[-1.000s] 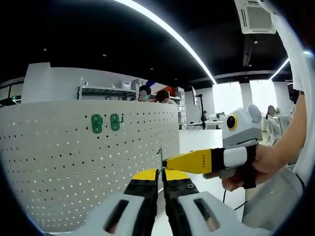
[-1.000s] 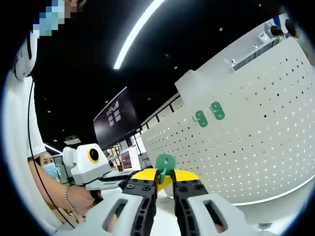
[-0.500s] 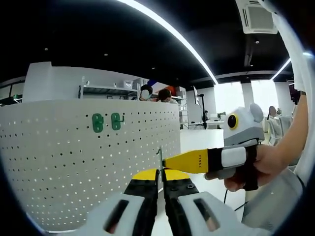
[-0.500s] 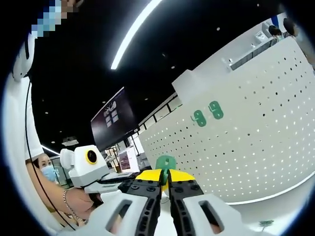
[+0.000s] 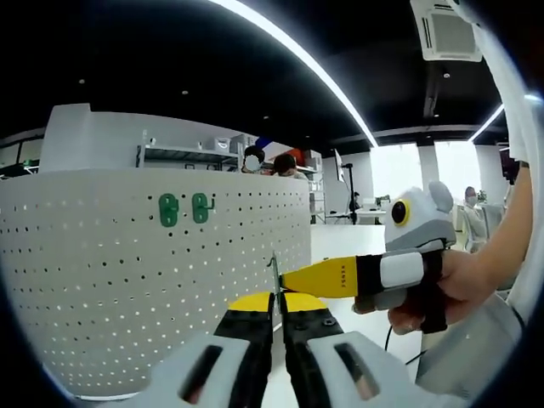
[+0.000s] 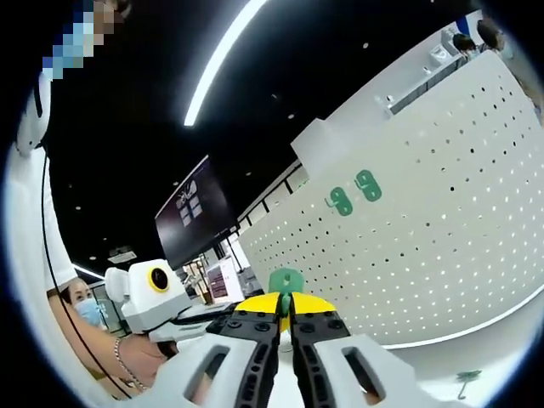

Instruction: Insert the hook assembly into the mounting plate slot until the hook locks in place.

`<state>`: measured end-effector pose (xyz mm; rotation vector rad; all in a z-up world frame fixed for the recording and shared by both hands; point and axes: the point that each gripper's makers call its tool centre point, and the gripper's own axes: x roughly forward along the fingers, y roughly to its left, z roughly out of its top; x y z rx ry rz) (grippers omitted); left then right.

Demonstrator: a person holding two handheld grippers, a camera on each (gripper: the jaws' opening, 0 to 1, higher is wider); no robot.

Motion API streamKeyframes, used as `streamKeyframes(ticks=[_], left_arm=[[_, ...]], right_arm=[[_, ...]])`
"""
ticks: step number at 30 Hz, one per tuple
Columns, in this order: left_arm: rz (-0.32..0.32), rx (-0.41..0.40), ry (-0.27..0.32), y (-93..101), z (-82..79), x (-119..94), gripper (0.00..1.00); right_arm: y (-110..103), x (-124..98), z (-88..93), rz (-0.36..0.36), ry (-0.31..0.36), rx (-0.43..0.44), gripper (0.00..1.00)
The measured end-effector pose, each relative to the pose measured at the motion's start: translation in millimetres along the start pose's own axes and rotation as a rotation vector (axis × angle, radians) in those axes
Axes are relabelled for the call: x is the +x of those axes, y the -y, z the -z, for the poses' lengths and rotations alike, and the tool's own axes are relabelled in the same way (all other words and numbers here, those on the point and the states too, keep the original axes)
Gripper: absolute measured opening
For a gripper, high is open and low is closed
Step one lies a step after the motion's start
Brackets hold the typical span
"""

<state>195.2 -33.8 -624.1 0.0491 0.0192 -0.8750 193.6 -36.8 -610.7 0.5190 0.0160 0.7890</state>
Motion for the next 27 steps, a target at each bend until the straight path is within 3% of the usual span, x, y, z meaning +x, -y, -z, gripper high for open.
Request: streamKeyframes(ticks=[22,27], left_arm=[[-0.001,0.019,0.011,0.0,-0.3,0.4,0.05],[-0.017,0.001,-0.012,-3.9,5.8,1.3,0.23]], right_arm=[[-1.8,-0.8,-1.0,0.006,0.006,-0.027,0.0],[0.1,-1.5,-2.3,0.012,0.007,-0.033,0.0]])
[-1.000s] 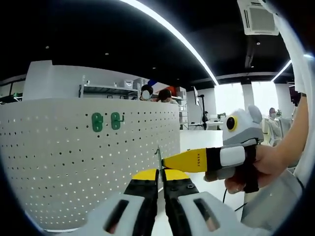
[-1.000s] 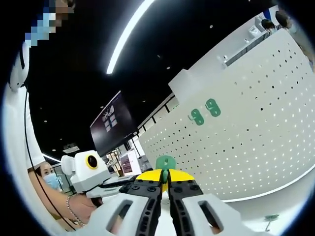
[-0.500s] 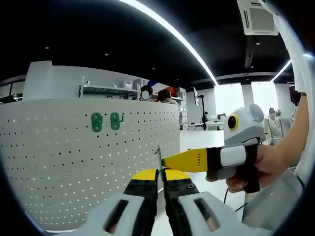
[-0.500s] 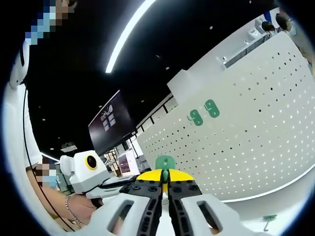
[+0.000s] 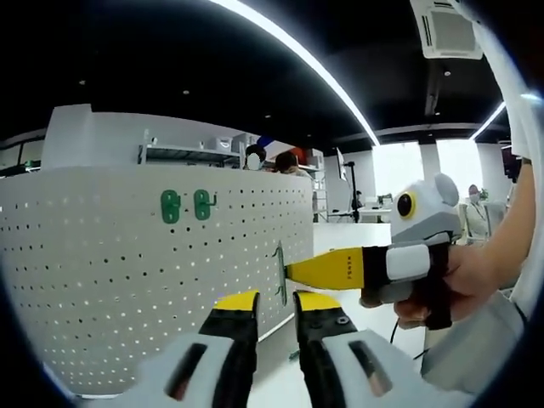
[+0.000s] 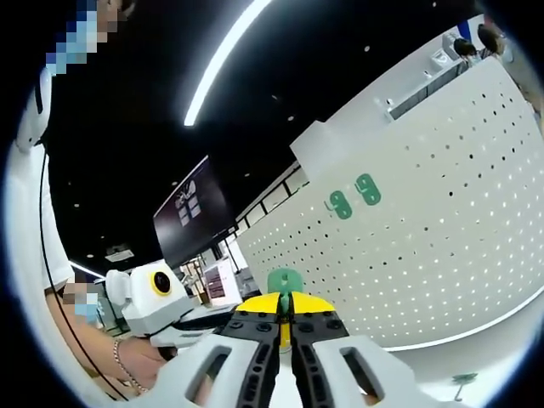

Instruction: Insert the hook assembly into the mounting plate slot until the hook locks in place.

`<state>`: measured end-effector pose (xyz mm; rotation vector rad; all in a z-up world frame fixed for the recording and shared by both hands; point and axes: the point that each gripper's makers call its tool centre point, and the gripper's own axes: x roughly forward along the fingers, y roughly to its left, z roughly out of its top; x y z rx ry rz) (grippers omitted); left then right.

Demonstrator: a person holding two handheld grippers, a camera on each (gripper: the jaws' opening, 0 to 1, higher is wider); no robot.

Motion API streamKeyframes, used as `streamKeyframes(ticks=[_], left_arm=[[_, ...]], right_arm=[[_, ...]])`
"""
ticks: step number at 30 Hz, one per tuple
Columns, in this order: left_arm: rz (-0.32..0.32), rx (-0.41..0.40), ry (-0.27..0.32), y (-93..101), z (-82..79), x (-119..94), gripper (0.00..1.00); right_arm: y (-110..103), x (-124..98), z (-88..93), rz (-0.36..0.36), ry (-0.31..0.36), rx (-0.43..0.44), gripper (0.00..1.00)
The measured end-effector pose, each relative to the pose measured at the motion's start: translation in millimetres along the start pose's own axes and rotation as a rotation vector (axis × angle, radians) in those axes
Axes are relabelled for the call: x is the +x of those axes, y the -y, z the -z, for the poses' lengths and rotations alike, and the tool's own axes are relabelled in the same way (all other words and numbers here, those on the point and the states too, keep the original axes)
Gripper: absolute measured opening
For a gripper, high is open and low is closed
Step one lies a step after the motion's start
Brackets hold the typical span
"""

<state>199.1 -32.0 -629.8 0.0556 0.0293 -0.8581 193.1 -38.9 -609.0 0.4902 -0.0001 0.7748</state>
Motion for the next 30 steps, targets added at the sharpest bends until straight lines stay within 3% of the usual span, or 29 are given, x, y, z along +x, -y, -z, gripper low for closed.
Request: streamKeyframes(ticks=[5,16,23,27,30], left_arm=[[-0.014,-0.014,-0.038,-3.0,9.0,1,0.49],[-0.045,-0.049,-0.092,-7.9,21.2,2,0.86],[-0.038,-0.042,-0.107,-6.0,23.0,2,0.86],[-0.047,-0.046,-0.117,-8.2,25.0,2,0.85],[-0.053,-0.05,-0.118,-9.7,25.2,1,0.85]], right_arm=[[1,-1,1.6,0.001,-0.007,0.001,0.0],[1,-1,4.0,0.005,-0.02,0.015,0.0],[2,-1,3.9,0.008,-0.021,0.023,0.0],[-4,0,5.8,0.007,-0.054,-0.099,0.0],[2,-2,3.9,0.072,-0.08,-0.225,0.0]])
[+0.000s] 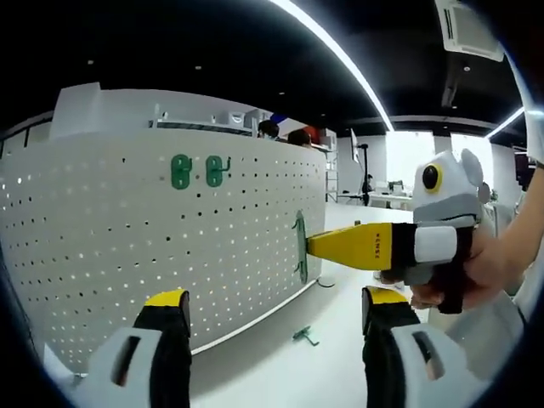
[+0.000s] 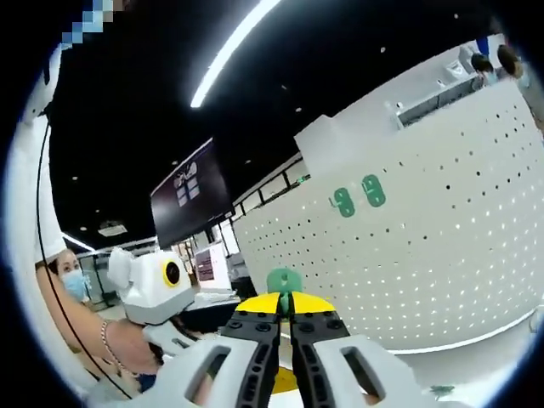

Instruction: Insert the hook assembly into the mounting plate slot until the hook locks in place.

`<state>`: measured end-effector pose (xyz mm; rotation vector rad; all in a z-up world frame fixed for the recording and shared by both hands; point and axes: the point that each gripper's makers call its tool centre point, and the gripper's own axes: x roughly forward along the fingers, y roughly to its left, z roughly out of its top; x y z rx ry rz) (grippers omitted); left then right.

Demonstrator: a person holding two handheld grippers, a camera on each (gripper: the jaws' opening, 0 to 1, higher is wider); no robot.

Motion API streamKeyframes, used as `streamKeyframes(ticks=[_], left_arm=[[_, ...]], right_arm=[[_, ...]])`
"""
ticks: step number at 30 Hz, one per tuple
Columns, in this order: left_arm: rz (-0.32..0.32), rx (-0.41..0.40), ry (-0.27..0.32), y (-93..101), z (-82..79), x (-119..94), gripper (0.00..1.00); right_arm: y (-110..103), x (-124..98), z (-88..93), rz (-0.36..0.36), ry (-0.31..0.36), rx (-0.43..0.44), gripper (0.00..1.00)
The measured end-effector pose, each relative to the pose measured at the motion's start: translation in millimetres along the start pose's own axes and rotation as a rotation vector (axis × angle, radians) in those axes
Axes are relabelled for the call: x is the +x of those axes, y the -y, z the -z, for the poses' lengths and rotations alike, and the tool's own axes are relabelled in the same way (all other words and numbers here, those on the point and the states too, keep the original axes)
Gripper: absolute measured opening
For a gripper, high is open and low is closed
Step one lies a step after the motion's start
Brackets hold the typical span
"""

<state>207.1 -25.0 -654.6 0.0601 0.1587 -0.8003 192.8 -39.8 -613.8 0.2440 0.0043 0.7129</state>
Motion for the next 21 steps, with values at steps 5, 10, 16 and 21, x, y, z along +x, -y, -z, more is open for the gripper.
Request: streamKeyframes(ticks=[5,10,16,21], left_arm=[[-0.002,-0.002,0.001,-0.7,0.0,-1,0.85],[0.001,-0.005,-0.003,0.5,0.4,-1,0.84],[0.0,-0.007,-0.001,0.5,-0.1,0,0.83],[-0.004,0.001,-0.004,-0.3,0.9,-3,0.82]], right_arm=[[11,-3,0.1,0.084,-0.039,-0.179,0.0],[15,-3,2.8,0.093,-0.047,-0.161,0.0],[18,-3,0.9,0.099,-0.04,-0.144,0.0],[23,0,-5.6,0.111,-0.031,-0.143,0.01]])
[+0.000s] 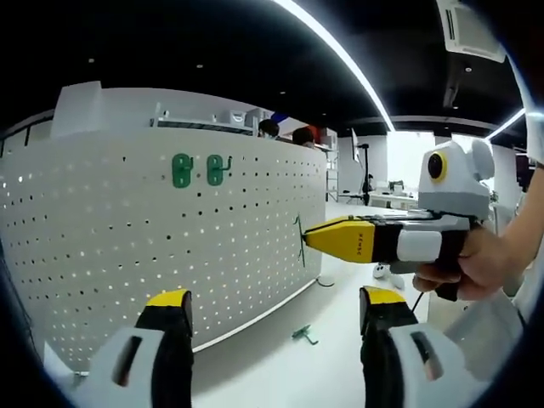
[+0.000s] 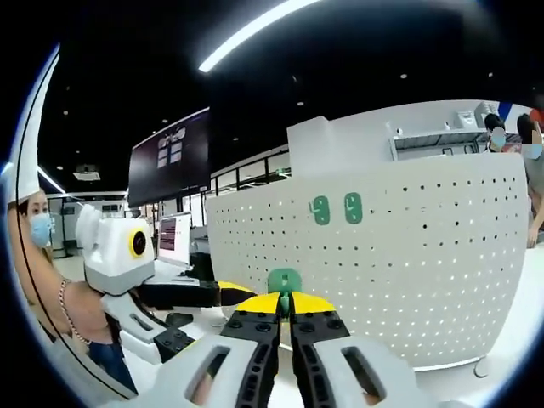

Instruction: Insert the hook assembly into the mounting plate slot until the hook locks in place.

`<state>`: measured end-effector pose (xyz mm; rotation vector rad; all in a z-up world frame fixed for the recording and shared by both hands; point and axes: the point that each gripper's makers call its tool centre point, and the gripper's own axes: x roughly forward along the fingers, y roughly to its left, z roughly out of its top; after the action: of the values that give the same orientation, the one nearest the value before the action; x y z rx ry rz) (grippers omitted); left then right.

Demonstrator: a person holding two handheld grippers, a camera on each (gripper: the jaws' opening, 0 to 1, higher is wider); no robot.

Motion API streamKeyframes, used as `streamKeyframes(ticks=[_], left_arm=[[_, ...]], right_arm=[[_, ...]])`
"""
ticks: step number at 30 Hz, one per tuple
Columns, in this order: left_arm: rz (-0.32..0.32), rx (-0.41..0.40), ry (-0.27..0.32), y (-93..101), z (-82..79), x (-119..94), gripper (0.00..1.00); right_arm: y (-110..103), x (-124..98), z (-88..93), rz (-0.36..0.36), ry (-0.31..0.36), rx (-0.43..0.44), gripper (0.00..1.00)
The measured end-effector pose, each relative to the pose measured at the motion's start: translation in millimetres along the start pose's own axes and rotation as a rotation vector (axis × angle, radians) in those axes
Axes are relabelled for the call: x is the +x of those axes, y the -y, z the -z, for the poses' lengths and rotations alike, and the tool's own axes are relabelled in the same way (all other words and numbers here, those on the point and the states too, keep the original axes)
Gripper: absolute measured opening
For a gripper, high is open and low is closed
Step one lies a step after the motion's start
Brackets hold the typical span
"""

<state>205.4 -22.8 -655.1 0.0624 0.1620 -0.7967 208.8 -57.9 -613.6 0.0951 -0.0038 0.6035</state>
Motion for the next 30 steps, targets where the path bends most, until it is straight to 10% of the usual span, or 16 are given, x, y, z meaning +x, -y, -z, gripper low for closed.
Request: streamKeyframes(ticks=[30], left_arm=[[-0.043,-0.015,0.009,-12.7,7.0,-18,0.79]], right_arm=[[56,29,-36.8,0.129,0.044,-0.085,0.01]])
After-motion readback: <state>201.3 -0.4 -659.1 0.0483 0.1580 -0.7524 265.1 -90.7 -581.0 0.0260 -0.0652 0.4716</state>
